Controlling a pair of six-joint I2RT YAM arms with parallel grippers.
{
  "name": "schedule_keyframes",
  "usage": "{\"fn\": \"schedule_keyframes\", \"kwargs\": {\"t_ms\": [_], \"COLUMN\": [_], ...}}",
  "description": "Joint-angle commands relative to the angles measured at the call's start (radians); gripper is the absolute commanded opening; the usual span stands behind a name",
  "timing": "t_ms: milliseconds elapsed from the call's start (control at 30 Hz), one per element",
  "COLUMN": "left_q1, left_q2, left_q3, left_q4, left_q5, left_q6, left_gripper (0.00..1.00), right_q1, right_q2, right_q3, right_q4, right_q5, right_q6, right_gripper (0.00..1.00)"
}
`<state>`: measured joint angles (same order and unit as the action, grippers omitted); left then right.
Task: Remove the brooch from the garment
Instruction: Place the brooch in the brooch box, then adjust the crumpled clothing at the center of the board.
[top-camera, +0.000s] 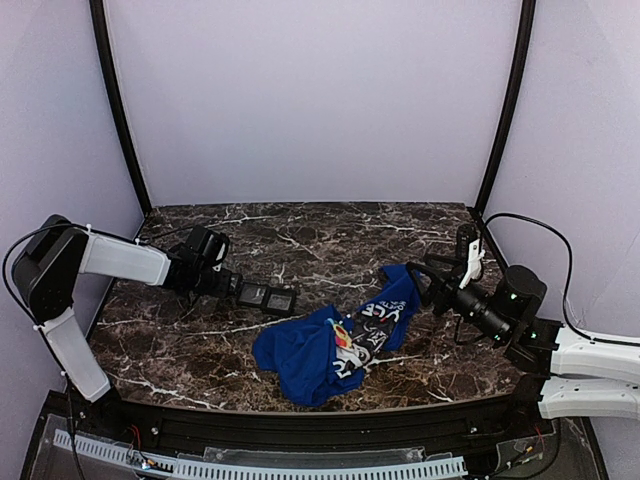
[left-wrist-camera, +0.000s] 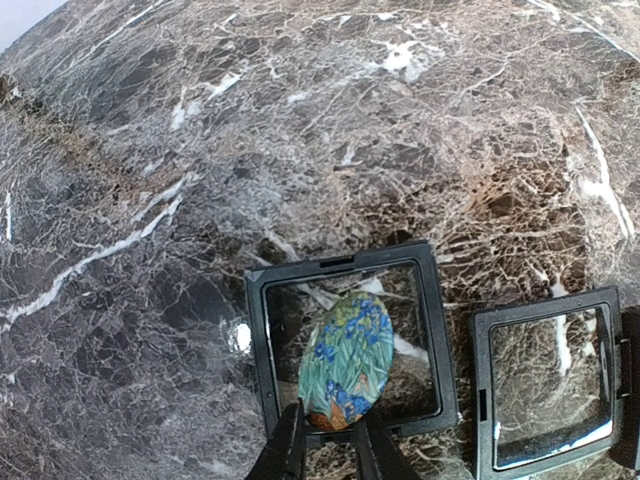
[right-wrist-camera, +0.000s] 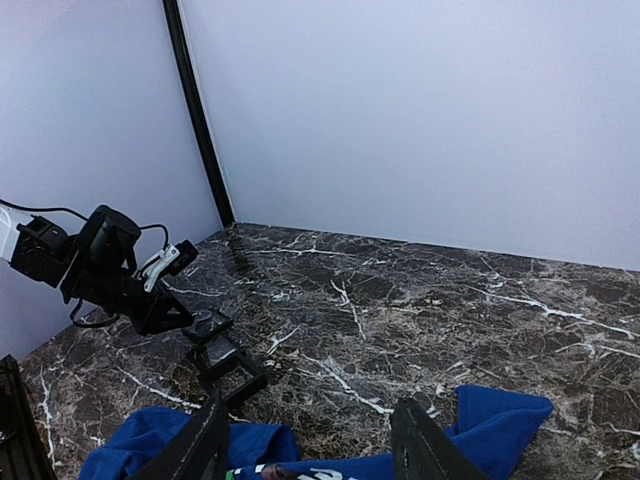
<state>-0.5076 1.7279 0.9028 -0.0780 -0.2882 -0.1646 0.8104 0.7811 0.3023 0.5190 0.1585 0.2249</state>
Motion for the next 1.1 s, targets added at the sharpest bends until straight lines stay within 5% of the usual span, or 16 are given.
{"fn": "schedule_keyframes", "kwargs": {"t_ms": [0,200,667,1067], "left_q1": [0.006,0.006,0.006,-0.066], "left_q2": [-0.016,-0.034,-0.205,-0.375], "left_q3": [0.005,-0.004,-0.114,-0.194], "left_q4": [0.016,0.02,0.074,0.176], "left_q5": [0.02,0.043,0.196,0.421], "left_q6": [0.02,0.024,0.002,-0.001], "left_gripper": [0.2,0.25,0.58,0.92], "right_q1": [-0.005,-0.005,-0.005,-0.005], "right_q2": [0.0,0.0,-0.011,0.136], "right_q3": [-0.01,-0.008,-0.009,0.071], "right_q4": [0.009,0.006,0.003,-0.134], "right_q5": [0.008,0.01,-0.009,0.124], "right_q6": [-0.005,-0.007,-0.006,0.056], "right_gripper": [0.55,0.55,0.57,0.81]}}
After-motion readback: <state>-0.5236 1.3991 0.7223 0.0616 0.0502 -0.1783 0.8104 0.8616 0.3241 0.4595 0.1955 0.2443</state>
